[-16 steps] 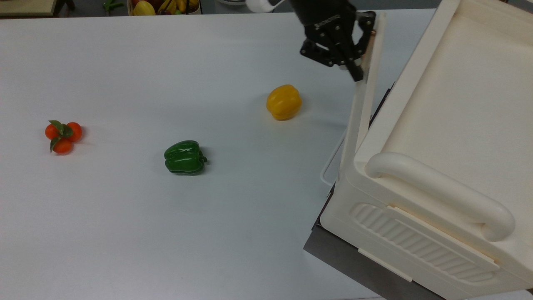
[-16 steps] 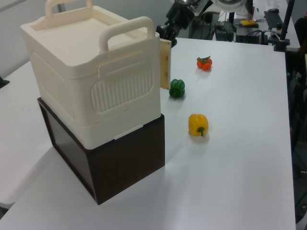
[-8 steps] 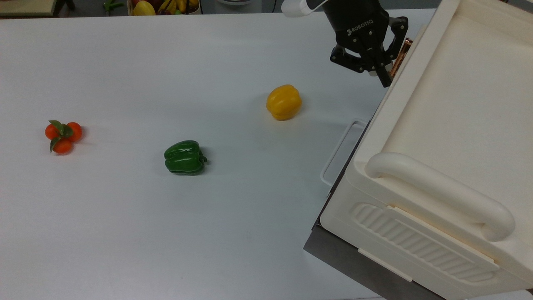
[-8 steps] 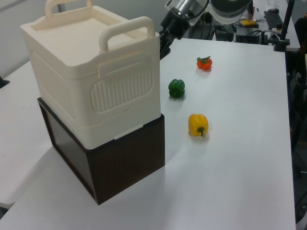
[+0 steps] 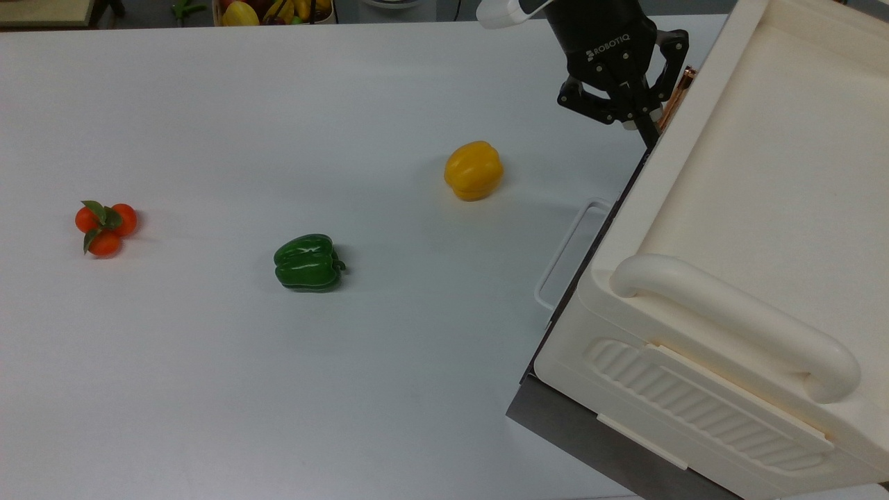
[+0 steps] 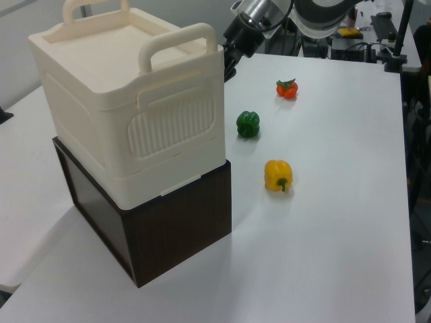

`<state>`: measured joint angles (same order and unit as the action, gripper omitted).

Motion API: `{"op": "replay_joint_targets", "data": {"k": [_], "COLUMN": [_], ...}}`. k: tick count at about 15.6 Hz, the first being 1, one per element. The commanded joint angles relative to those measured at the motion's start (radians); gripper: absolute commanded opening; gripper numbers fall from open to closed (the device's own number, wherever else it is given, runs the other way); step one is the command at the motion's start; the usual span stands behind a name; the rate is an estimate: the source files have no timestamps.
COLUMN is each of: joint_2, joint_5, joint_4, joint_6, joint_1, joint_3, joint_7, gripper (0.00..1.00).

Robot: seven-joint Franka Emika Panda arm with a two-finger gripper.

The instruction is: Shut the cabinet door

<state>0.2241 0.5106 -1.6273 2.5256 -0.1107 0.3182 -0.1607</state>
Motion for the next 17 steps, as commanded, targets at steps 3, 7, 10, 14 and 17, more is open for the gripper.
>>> {"op": "replay_joint_targets", "data": {"k": [3,7,10,14,17], "joint_2": [-0.098,-0.172,-0.23,-0.288,-0.311], "joint_5": [-0.087,-0.208,-0.302,-0.353,-0.424], "joint_4": [-0.046,-0.04,-0.04,-0.025,-0.017], "joint_6": [-0.244,-0.516,-0.647,-0.858,-0.943], "joint_1": [0.081,0.08,0.075,0.049,0.016], "joint_3": [-0.008,-0.132,-0.195,-0.284,-0.33], "joint_7": [-0.002,-0.003,-0.011,-0.013,-0.013], "gripper": [0.07,0.79,1.0,1.0,1.0]}}
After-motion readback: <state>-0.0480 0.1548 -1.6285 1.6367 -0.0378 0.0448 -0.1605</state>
